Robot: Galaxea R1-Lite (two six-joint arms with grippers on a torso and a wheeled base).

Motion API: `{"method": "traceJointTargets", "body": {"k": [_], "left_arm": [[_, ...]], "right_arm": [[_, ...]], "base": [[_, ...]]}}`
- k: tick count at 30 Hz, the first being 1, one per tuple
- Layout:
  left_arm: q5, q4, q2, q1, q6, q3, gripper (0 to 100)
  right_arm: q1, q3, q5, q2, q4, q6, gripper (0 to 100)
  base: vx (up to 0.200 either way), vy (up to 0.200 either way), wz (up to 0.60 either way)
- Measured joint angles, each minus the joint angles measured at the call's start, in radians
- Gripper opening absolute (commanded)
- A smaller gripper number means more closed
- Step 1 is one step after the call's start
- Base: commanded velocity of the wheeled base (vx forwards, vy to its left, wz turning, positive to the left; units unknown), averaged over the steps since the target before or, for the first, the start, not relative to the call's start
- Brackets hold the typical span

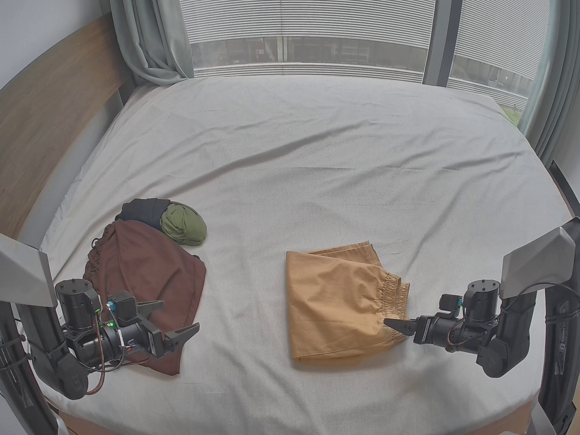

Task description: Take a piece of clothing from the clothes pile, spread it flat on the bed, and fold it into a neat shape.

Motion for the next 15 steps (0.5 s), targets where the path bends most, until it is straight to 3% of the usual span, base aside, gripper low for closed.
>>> {"method": "traceJointTargets", "body": {"k": [15], "left_arm": [[-0.008, 0.0, 0.008, -0.006, 0.001, 0.018, 100]], "right_arm": [[0.012, -0.049, -0.034, 0.108, -0.002, 0.01, 100]], "base": [[0.0, 0.0, 0.0]]}}
